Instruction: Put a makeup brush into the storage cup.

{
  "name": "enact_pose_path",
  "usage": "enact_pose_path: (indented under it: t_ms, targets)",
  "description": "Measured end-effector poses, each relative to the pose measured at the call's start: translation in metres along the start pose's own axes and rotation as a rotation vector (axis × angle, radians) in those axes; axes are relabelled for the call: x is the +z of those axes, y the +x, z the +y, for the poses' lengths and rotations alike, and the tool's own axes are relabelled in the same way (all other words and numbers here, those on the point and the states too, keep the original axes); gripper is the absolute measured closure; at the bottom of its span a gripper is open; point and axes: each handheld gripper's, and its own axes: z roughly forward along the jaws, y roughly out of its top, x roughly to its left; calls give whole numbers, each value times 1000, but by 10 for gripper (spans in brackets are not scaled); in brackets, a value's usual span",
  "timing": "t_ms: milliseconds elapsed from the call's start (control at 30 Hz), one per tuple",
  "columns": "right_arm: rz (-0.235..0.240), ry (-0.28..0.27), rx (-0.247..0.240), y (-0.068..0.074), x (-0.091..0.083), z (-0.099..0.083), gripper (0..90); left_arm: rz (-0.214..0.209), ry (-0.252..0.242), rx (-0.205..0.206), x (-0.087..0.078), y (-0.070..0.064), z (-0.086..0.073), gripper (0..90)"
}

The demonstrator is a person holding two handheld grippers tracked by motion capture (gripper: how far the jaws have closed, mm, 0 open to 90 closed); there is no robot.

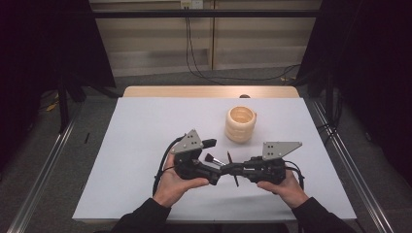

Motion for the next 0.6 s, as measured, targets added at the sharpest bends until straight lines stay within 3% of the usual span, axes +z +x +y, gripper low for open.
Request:
enact_pose_path:
  t_ms: [167, 333, 467, 500, 600]
  targets:
    - [-4, -7, 0, -1, -2, 1, 830, 42, -10, 13, -5, 0, -1, 10]
    - [-20, -13, 0, -1, -3, 1, 830, 48, -10, 9, -10, 3, -2, 23]
    - [-23, -15, 2, -1, -4, 1, 830, 108, -17, 29, -18, 2, -5, 22]
    - [-23, -16, 2, -1, -4, 1, 830, 95, -32, 27, -20, 3, -6, 20]
    - [-34, -16, 5, -1, -5, 1, 830, 114, -34, 36, -28, 5, -8, 14]
